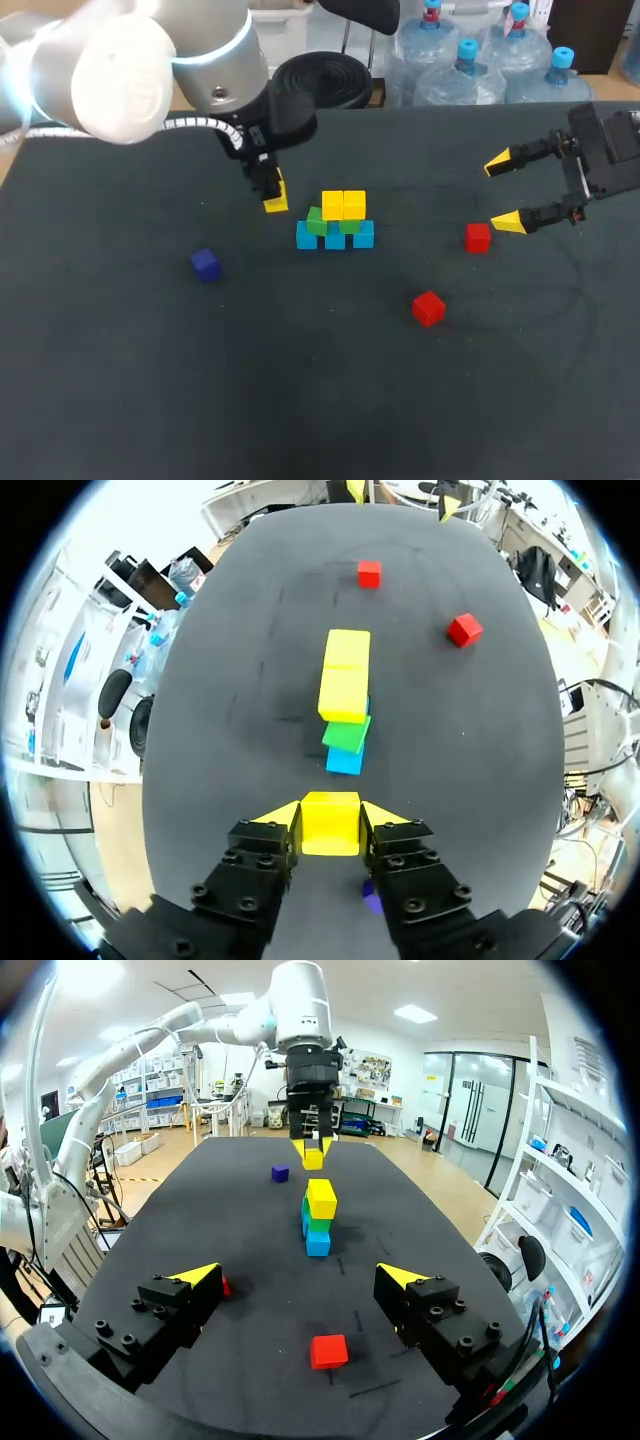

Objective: Place the blue cubes, place green cubes on the blue cubes, place the yellow cubes on the green cubes, then place the red cubes on the yellow cubes, and place purple cube on the red cubes.

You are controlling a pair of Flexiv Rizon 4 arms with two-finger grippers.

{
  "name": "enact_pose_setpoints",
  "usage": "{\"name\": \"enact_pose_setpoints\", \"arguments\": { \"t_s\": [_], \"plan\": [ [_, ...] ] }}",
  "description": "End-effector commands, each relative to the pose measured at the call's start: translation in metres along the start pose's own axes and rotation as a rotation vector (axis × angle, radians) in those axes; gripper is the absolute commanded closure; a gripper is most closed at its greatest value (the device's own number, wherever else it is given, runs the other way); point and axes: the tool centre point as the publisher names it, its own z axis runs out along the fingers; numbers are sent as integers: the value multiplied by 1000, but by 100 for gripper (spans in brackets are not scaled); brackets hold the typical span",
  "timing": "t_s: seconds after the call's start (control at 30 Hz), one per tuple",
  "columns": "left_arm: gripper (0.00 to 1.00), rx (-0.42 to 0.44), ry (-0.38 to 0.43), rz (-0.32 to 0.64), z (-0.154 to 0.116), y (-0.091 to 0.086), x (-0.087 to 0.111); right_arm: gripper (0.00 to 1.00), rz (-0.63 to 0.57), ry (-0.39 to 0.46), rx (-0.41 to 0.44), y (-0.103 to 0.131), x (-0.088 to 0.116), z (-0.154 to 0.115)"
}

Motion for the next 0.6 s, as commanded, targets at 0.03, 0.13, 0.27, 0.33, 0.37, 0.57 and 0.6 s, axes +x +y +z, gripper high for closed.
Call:
{"name": "enact_pose_setpoints", "arguments": {
  "t_s": [0.03, 0.13, 0.27, 0.33, 0.37, 0.57, 0.6],
  "plan": [
    [100, 7, 4, 14, 0, 3, -8, 0, -1, -1, 1, 0, 0, 1],
    [100, 8, 3, 21, 1, 3, -12, 0, -1, -1, 1, 0, 0, 1],
    [100, 10, 4, 30, 4, 4, -17, 0, -1, -1, 1, 0, 0, 1],
    [100, 11, 3, 36, 5, 4, -20, 0, -1, -1, 1, 0, 0, 1],
    [100, 12, 4, 40, 6, 4, -22, 0, -1, -1, 1, 0, 0, 1],
    [100, 16, 3, 53, 9, 4, -31, 0, -1, -1, 1, 0, 0, 1],
    [100, 16, 2, 54, 9, 4, -32, 0, -1, -1, 1, 0, 0, 1]
  ]
}}
